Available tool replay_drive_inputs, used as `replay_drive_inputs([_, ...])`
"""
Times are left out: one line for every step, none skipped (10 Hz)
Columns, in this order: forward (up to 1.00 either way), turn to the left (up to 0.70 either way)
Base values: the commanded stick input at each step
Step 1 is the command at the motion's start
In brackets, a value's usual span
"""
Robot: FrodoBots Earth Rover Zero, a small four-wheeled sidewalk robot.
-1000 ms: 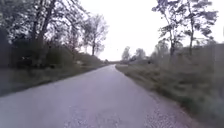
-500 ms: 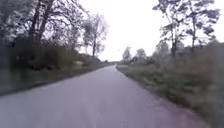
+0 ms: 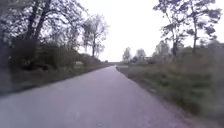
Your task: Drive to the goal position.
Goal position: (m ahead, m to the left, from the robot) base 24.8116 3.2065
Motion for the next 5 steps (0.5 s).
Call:
replay_drive_inputs([1.00,0.00])
replay_drive_inputs([1.00,0.00])
replay_drive_inputs([1.00,0.00])
replay_drive_inputs([1.00,0.00])
replay_drive_inputs([1.00,0.00])
